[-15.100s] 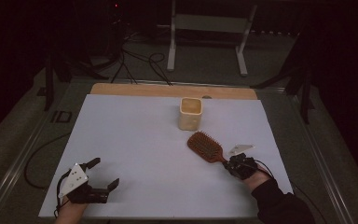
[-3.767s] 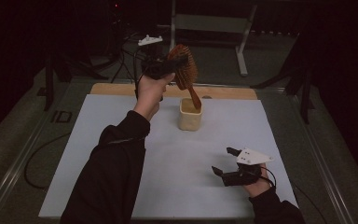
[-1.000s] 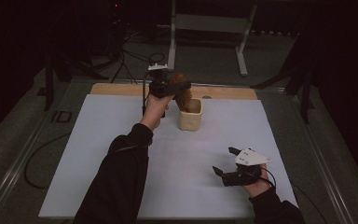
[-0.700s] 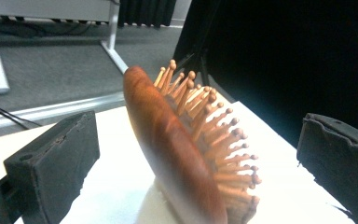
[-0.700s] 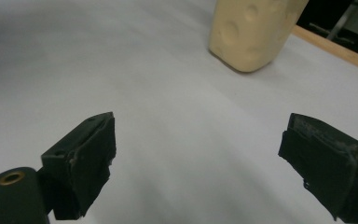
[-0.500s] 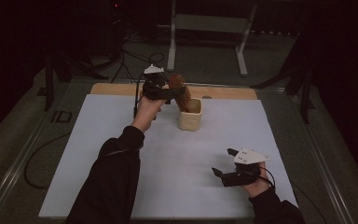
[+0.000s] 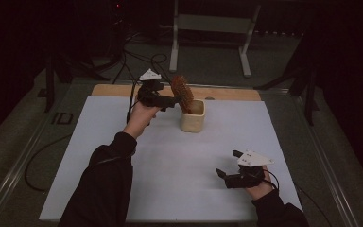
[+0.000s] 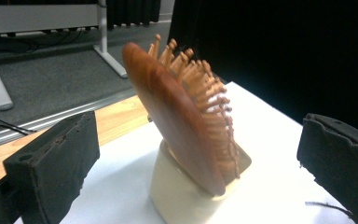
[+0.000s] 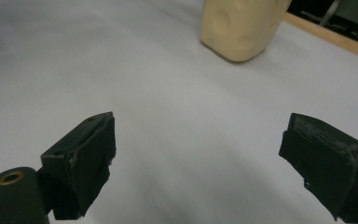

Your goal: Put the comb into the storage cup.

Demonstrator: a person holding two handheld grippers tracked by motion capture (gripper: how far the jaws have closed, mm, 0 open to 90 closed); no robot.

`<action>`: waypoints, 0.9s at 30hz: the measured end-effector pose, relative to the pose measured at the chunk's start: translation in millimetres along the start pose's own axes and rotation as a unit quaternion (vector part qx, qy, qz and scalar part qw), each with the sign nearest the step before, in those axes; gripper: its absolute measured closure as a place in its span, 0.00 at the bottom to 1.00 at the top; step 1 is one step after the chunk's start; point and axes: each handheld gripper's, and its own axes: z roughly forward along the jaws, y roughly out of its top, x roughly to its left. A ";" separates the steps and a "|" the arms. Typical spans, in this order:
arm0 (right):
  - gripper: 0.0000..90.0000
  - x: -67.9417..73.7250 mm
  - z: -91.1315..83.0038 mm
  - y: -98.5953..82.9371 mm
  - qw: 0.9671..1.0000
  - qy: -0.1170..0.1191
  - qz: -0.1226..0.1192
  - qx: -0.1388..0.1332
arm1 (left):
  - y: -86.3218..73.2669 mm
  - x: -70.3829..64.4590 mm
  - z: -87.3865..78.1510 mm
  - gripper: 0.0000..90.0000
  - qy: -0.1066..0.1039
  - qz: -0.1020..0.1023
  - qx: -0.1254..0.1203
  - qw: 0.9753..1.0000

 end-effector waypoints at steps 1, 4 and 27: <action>0.11 -0.2 0.8 -0.1 1.000 0.003 0.003 0.002 | -1.1 -0.2 -1.4 0.00 -0.002 0.001 0.001 1.000; 0.11 0.0 2.3 -0.5 1.000 0.010 0.004 0.010 | -3.5 -0.6 -7.3 0.00 0.000 0.016 -0.001 1.000; 0.11 5.9 7.9 0.3 1.000 0.013 -0.004 0.014 | -41.2 -4.4 -55.9 0.00 -0.021 0.058 0.031 0.998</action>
